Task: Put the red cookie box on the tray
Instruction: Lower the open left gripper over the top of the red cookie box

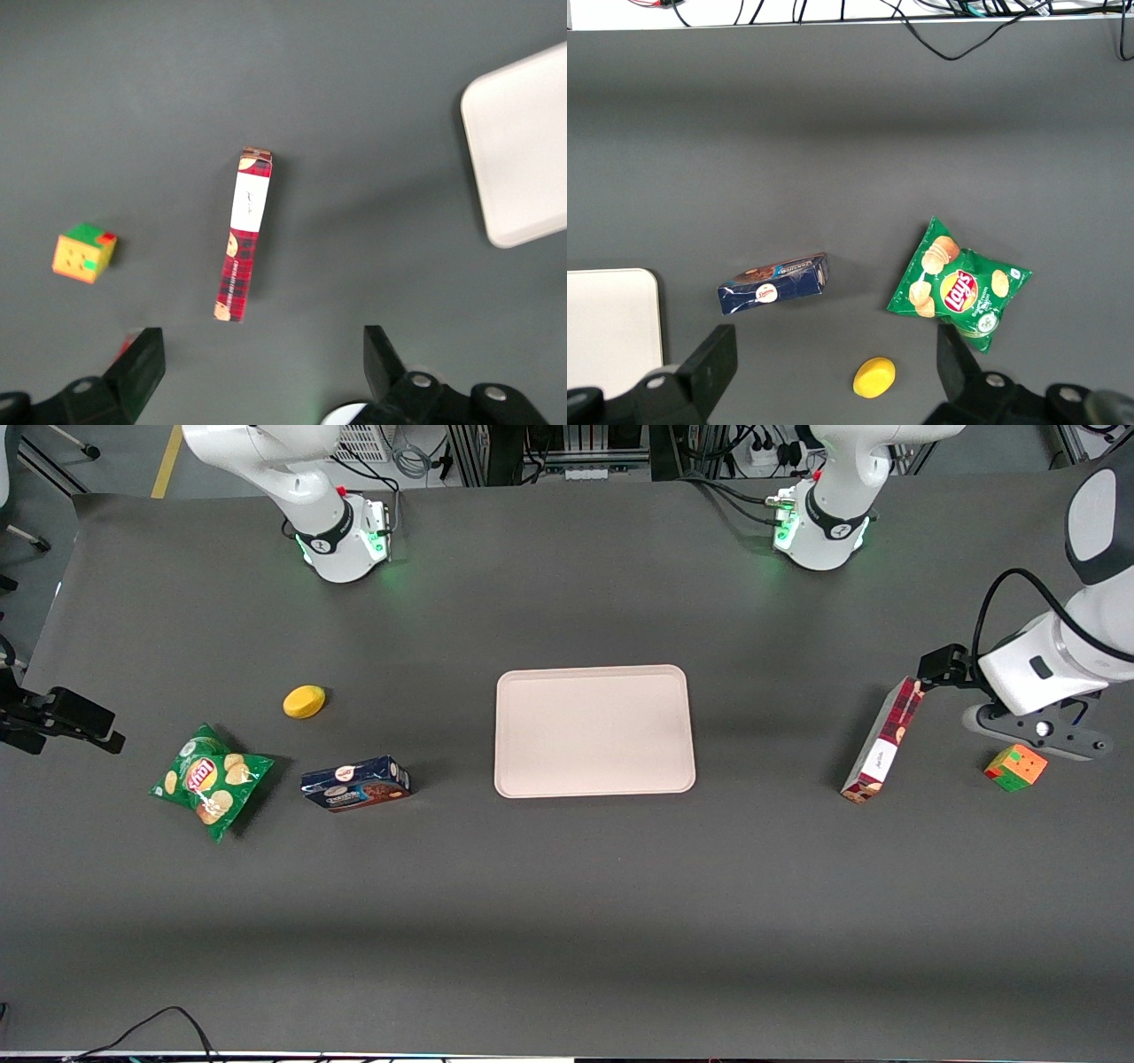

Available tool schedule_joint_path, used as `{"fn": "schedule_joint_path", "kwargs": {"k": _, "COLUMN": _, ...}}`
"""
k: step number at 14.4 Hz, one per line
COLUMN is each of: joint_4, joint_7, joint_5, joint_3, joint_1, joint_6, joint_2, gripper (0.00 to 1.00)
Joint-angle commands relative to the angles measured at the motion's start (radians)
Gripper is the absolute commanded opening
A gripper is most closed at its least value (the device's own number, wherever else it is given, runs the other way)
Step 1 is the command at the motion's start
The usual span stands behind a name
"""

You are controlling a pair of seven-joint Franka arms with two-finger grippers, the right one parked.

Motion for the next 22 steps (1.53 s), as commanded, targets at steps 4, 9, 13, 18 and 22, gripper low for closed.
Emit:
{"fn": "schedule_joint_path", "kwargs": {"k": 4, "joint_4": -0.369, "joint_7": 0.198, "joint_5": 0.043, "joint_3": 0.031, "joint_1": 0.01, "joint_6": 0.287, "joint_2": -0.198, "gripper": 1.0}}
{"fn": "schedule_joint_path", "kwargs": {"k": 9, "joint_4": -0.503, "joint_7": 0.304, "joint_5": 0.043, "joint_3": 0.077, "joint_1": 0.012, "joint_6": 0.428, "joint_2": -0.204, "gripper": 1.0}}
{"fn": "schedule_joint_path", "kwargs": {"k": 13, "joint_4": -0.69, "joint_7": 0.302, "joint_5": 0.032, "joint_3": 0.101, "joint_1": 0.01, "joint_6": 0.634, "joint_2": -0.227, "gripper": 1.0}}
{"fn": "schedule_joint_path", "kwargs": {"k": 18, "joint_4": -0.854, "joint_7": 0.302, "joint_5": 0.032, "joint_3": 0.101, "joint_1": 0.01, "joint_6": 0.897, "joint_2": -0.198, "gripper": 1.0}}
{"fn": "schedule_joint_path", "kwargs": {"k": 22, "joint_4": -0.913, "joint_7": 0.305, "joint_5": 0.034, "joint_3": 0.101, "joint_1": 0.01, "joint_6": 1.066, "joint_2": -0.116, "gripper": 1.0}}
